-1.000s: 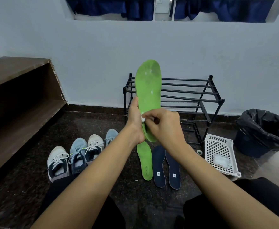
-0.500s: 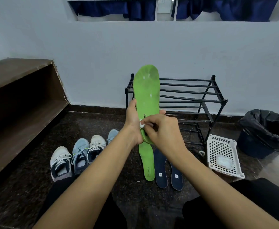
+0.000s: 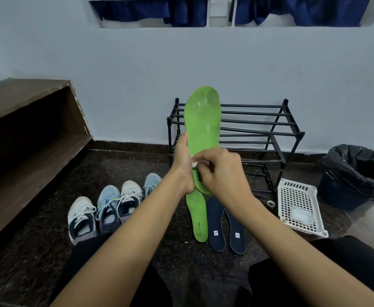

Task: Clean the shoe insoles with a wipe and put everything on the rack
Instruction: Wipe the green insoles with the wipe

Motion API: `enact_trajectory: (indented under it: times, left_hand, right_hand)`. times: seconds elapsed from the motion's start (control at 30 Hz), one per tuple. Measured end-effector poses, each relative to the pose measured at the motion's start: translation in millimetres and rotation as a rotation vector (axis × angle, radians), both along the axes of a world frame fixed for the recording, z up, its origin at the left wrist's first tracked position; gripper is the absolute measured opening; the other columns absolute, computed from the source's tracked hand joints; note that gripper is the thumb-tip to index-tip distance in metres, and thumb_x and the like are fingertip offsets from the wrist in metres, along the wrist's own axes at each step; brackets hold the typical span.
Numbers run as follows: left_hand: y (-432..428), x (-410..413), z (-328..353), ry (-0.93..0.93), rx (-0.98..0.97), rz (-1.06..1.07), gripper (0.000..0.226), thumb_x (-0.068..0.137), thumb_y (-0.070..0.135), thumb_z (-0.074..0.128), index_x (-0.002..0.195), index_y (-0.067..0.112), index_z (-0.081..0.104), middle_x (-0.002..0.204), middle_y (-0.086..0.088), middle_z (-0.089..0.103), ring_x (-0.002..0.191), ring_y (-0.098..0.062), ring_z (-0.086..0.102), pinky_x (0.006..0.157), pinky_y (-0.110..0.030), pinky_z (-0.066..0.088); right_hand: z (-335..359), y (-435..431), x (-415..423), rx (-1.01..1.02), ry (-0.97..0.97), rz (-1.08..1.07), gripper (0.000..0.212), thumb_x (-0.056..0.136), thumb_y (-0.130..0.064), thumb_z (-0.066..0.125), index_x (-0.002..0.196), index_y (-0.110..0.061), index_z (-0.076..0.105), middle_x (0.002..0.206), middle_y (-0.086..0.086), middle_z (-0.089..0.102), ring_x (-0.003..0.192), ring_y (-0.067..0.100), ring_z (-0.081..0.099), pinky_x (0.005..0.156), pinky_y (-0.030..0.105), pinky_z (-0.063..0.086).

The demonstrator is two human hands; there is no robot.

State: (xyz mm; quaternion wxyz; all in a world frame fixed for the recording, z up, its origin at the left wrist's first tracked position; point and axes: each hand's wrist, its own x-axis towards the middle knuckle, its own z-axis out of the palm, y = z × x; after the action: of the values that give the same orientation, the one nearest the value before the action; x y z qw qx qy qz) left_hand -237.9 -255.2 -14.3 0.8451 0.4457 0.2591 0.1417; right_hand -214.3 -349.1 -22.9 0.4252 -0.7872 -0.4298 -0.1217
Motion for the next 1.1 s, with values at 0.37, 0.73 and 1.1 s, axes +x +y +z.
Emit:
enact_trajectory:
  times: [0.37,0.73,1.1]
  left_hand:
    - [-7,2,-8,-0.008,0.004,-0.011,0.058,0.098,0.054,0.031,0.086,0.012,0.07,0.077,-0.007,0.07,0.073,-0.022,0.066,0.066,-0.029,0.051]
    - [-2,1,-6,0.027,-0.043,-0.003,0.06,0.096,0.054,0.031,0.086,0.01,0.07,0.077,-0.009,0.069,0.07,-0.024,0.064,0.066,-0.03,0.05]
    - [-17,10,-7,0.009,-0.008,-0.042,0.052,0.097,0.052,0.032,0.078,0.016,0.064,0.072,-0.004,0.063,0.065,-0.02,0.062,0.062,-0.028,0.047]
  right_hand:
    - [1,-1,7,0.07,-0.047,-0.024,0.022,0.074,0.002,0.062,0.082,-0.014,0.075,0.079,0.005,0.07,0.07,0.024,0.064,0.069,0.033,0.052]
    - [0,-1,7,-0.002,-0.052,0.042,0.025,0.075,-0.004,0.055,0.083,-0.017,0.075,0.083,0.004,0.071,0.076,0.027,0.065,0.074,0.039,0.052]
    - [-2,3,23,0.006,-0.09,-0.095,0.021,0.08,0.0,0.055,0.085,-0.011,0.072,0.084,0.007,0.068,0.08,0.028,0.062,0.072,0.032,0.046]
